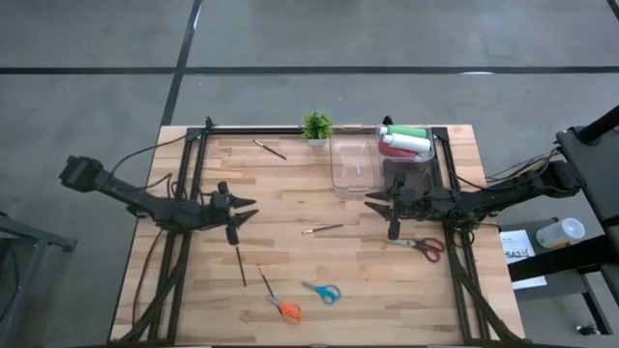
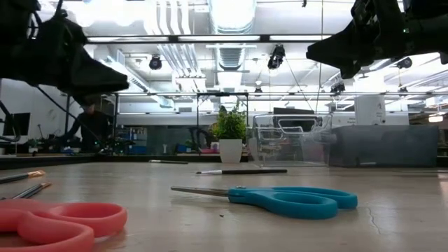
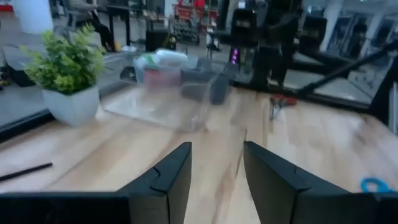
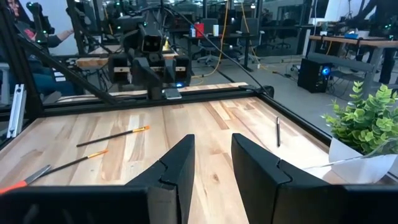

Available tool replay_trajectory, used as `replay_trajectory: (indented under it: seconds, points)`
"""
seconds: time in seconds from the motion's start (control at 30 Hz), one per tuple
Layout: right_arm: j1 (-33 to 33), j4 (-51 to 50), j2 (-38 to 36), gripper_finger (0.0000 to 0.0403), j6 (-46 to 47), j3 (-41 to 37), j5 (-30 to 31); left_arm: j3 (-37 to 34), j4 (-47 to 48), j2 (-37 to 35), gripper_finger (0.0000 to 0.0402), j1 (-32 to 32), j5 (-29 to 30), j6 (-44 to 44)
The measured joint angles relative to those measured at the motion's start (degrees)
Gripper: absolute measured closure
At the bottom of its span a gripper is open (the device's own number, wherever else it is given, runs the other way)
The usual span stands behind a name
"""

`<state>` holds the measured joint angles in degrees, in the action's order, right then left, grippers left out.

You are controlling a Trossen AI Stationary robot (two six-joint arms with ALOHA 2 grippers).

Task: Pick & Place Paint Supplies
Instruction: Put the bottom silver paintbrush into the black bin

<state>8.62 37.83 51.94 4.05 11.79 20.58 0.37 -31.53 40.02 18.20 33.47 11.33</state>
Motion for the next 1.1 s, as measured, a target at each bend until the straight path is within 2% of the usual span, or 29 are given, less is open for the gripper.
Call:
replay_trajectory:
  seconds: [0.1, 0.57, 1.1]
  points:
    - [-0.01, 0.01, 0.0, 0.0298, 0.0, 0.0, 0.02, 0.59, 5.54, -1.63, 0.0246, 0.02, -1.94, 0.17]
    - [-0.02, 0.0, 0.0, 0.0298, -0.02, 0.0, 0.02, 0.27, 6.18, -1.8, 0.0246, 0.02, -1.98, 1.09]
    - [-0.02, 0.0, 0.0, 0.0298, -0.02, 0.0, 0.02, -0.01, 17.65, -1.78, 0.0246, 0.02, -2.0, 1.27]
